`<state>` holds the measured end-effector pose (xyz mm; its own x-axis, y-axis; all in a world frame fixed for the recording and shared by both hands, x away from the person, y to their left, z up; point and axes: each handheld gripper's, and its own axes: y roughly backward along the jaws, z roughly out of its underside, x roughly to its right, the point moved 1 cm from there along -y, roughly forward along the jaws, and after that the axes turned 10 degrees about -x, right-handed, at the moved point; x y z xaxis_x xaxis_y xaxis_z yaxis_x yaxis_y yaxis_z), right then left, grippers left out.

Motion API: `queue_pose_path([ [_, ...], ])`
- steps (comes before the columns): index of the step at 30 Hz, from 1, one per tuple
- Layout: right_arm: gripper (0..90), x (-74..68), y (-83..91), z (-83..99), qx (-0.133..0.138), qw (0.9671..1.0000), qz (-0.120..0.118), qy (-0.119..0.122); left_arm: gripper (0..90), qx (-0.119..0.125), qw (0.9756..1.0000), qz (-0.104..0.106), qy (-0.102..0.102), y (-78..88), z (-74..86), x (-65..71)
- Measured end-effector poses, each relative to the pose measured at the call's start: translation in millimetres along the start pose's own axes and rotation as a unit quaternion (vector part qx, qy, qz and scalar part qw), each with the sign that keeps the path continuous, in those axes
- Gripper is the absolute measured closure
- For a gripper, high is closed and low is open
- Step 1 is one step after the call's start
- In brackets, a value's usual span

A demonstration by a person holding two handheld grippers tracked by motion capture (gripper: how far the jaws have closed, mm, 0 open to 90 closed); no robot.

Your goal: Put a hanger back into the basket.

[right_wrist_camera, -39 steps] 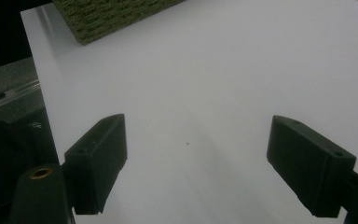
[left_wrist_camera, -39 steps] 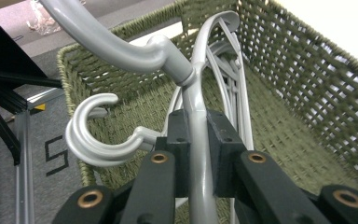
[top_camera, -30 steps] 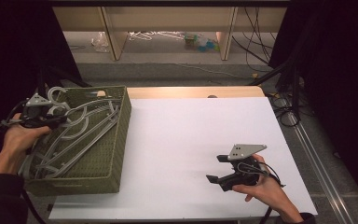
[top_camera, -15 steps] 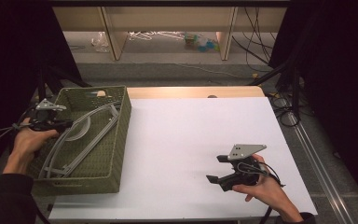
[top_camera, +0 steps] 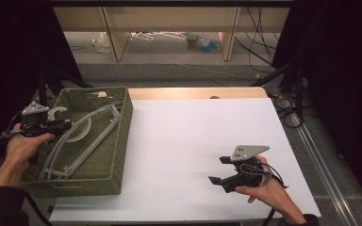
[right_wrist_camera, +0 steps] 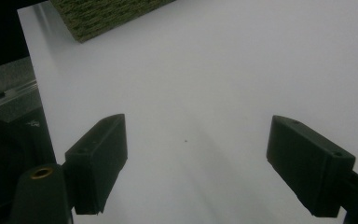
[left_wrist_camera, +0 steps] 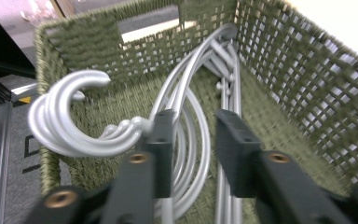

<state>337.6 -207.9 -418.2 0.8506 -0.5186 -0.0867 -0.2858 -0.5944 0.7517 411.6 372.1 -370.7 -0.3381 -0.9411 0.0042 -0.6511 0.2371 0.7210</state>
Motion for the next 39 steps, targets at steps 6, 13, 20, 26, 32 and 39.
queue_pose_path([
  [6, 21.2, -0.2, 0.0, 0.0, 0.003, 1.0000, 0.000, -0.001, 52.9, 0.044, 0.9988, -0.002, 0.022, 30.0, 4.1, 11.1],
  [13, 21.0, -0.6, -3.0, -0.2, 0.000, 1.0000, -0.004, -0.003, 49.4, 0.096, 0.9941, 0.039, 0.029, 49.9, 5.7, 46.1],
  [20, 20.8, 0.1, -3.3, -0.4, 0.003, 1.0000, 0.000, -0.006, 42.8, 0.110, 0.9913, 0.072, 0.001, 51.1, 5.9, 87.6],
  [26, 20.7, 0.1, -4.8, -0.9, 0.004, 1.0000, -0.002, -0.004, 37.1, 0.121, 0.9876, 0.097, -0.023, 45.2, 11.2, 121.0],
  [32, 20.3, -0.1, -6.2, -1.4, 0.008, 1.0000, -0.002, -0.003, 32.8, 0.128, 0.9838, 0.117, -0.045, 39.1, 16.2, 149.8],
  [39, 20.1, 2.1, -6.0, -0.5, 0.028, 0.9996, 0.005, -0.007, 26.3, 0.119, 0.9798, 0.141, -0.077, 32.2, 23.2, 178.4],
])
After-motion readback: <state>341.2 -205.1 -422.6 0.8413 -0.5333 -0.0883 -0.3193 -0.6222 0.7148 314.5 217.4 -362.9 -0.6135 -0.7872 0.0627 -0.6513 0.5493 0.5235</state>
